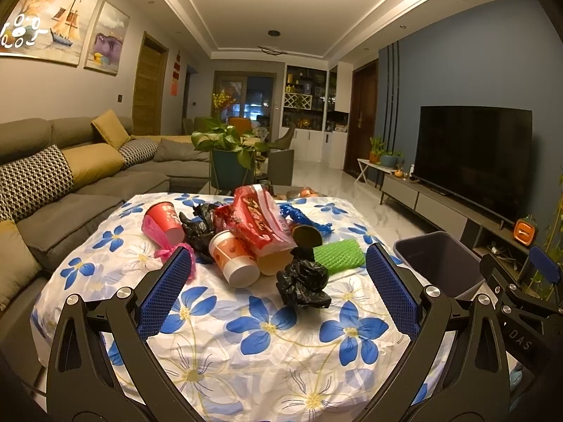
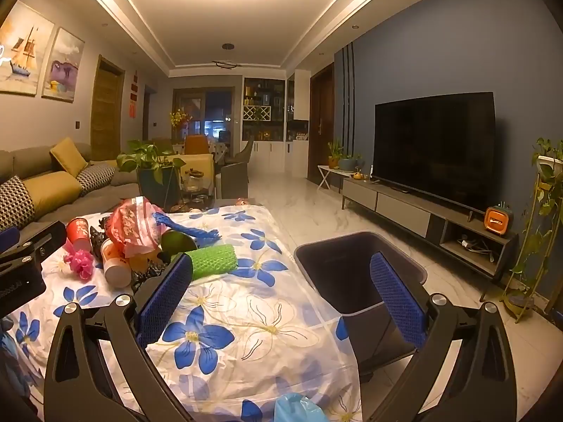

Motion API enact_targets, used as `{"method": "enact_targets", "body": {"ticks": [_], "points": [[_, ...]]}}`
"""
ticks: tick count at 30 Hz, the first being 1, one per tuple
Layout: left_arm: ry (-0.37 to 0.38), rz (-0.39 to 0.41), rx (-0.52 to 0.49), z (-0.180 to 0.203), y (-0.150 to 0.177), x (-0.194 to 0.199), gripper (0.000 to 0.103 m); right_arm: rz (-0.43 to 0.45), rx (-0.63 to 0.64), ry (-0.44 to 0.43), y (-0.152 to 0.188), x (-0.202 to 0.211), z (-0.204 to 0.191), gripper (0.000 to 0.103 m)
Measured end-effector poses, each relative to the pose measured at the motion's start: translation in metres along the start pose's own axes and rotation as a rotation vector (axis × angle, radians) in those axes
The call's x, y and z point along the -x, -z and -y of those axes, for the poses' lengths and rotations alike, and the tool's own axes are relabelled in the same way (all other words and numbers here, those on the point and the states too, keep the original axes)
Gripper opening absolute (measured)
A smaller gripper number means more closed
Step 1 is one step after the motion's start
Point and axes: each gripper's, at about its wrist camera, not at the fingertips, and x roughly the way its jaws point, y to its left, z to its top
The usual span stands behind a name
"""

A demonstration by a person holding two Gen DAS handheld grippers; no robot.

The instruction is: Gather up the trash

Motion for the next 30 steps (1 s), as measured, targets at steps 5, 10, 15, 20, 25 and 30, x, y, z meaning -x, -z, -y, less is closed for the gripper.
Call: {"method": "enact_targets", "body": {"ticks": [5,10,15,20,25,30], "points": [[-0.001,0.000,-0.001,0.0012,-0.0005,-0.0002,0.098,0.004,-0.004,0.003,-0.0007,0.0001,0.0016,0.097],[-0.001,0.001,-0.004,0.0039,-0.0003,-0.0006,0.098,0.005,-0.006,0.004,-0.0015,0.0003,0.0032,0.098],[-0.002,0.002,-0.003,0.0034,-0.0002,-0.0004,0.098,0.006,-0.009,0.004,-0.0016,0.0013,0.0043,0.098],[-0.002,0.001,-0.004,0.0035,-0.0003,-0.0005,0.098,0.008,-0.012,0.005,-0.0019,0.0031,0.0062,0.098],[-0.003,0.002,-0.003,0.0038,-0.0005,-0.0005,0.098,0.007,-0.014,0.006,-0.0022,0.0031,0.0073,0.098],[-0.001,0.001,-0.003,0.0038,-0.0005,-0.0006,0.098,0.009,-0.017,0.008,-0.0023,0.0046,0.0092,0.098]]}}
